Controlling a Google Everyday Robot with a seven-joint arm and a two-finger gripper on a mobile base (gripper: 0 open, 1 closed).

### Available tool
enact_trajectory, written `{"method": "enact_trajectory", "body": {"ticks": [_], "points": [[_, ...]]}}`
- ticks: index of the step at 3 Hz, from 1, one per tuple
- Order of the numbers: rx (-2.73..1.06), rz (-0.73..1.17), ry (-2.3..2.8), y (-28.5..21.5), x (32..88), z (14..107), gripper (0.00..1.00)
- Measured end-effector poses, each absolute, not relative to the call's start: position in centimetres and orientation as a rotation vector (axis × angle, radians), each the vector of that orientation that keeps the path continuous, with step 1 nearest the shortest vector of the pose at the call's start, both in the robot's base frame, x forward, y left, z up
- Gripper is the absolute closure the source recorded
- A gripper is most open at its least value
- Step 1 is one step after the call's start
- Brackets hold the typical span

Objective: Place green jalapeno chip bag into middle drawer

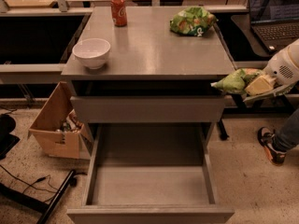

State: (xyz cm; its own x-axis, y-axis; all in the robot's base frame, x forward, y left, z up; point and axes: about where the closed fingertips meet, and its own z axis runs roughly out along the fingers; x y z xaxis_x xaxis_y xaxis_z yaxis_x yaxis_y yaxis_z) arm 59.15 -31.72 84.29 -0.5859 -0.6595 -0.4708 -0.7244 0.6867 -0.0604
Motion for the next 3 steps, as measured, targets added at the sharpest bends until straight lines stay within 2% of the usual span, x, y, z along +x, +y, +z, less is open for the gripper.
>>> {"method": "enact_trajectory", "body": {"ticks": [2,3], "points": [[-1.192,0.176,2.497,-27.4,57.1,78.4,1.00],[-1.214,0.296,2.557,-23.6,54.3,70.0,1.00]]}}
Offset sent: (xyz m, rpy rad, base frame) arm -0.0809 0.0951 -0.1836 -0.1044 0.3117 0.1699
